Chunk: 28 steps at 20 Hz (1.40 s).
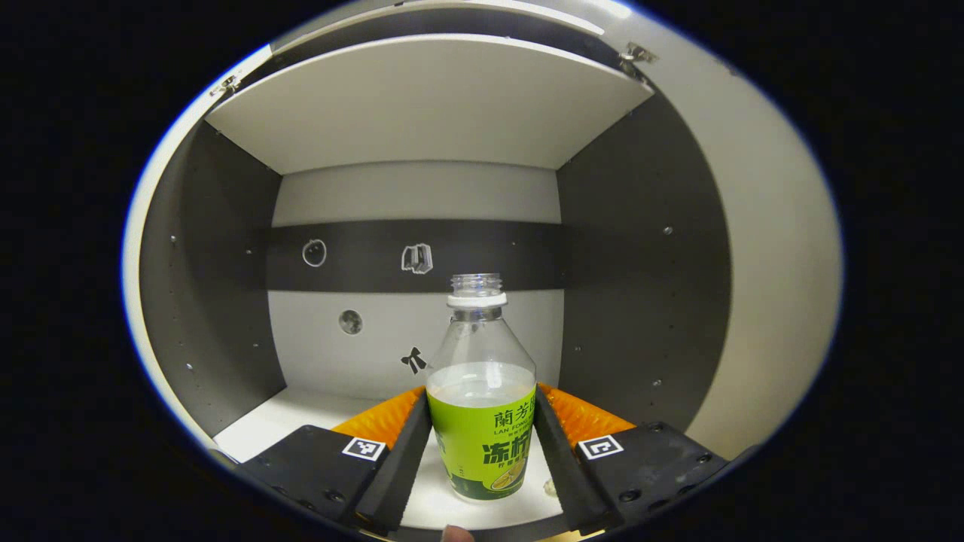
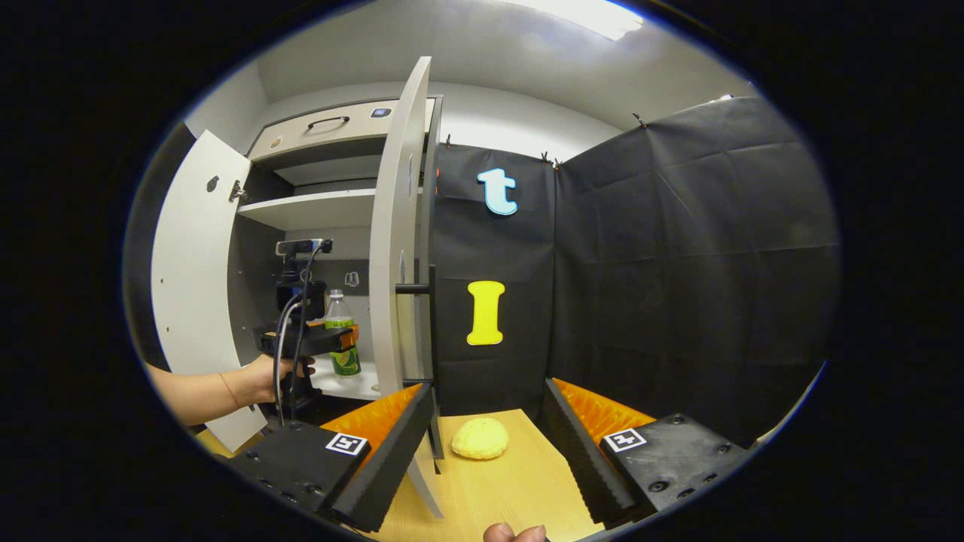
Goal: Grasp the bottle in the cabinet with the left hand and place it on the coaster, then close the right door with the right hand and the left door with the left hand.
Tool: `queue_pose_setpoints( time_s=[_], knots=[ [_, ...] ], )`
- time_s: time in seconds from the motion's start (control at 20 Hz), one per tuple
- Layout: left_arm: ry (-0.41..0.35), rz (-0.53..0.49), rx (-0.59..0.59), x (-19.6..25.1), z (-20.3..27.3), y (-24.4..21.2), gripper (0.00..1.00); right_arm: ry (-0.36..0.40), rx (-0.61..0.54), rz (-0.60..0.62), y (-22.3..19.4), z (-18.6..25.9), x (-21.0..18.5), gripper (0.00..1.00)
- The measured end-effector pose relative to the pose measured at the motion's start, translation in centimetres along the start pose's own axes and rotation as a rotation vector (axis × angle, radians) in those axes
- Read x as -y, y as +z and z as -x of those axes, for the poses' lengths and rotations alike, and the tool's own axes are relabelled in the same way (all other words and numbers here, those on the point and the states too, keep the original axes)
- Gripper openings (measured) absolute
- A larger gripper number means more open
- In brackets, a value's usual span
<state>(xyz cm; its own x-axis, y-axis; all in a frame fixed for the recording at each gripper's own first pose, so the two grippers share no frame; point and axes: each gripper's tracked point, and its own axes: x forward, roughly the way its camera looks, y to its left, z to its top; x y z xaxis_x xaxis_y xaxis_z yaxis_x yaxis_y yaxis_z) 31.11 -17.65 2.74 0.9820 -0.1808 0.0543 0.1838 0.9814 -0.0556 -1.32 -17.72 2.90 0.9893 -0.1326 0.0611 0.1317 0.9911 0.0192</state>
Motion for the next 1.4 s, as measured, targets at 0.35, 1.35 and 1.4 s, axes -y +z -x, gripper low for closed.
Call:
queue_pose_setpoints(
  time_s=[0.35, 1.35, 1.4],
  knots=[
    [-0.007, -0.004, 0.044, -2.8, 10.5, 1.0, 0.77, 0.036, 0.031, 0.005, 0.5, 0.8, -2.9, 0.98],
    [-0.029, 0.030, -0.044, -3.0, 32.4, -19.0, 0.78, 0.147, 0.032, 0.129, 0.4, 2.8, -10.6, 0.98],
    [-0.040, 0.035, -0.046, -2.5, 33.2, -20.1, 0.78, 0.150, 0.028, 0.125, 0.3, 2.9, -10.8, 0.98]
  ],
)
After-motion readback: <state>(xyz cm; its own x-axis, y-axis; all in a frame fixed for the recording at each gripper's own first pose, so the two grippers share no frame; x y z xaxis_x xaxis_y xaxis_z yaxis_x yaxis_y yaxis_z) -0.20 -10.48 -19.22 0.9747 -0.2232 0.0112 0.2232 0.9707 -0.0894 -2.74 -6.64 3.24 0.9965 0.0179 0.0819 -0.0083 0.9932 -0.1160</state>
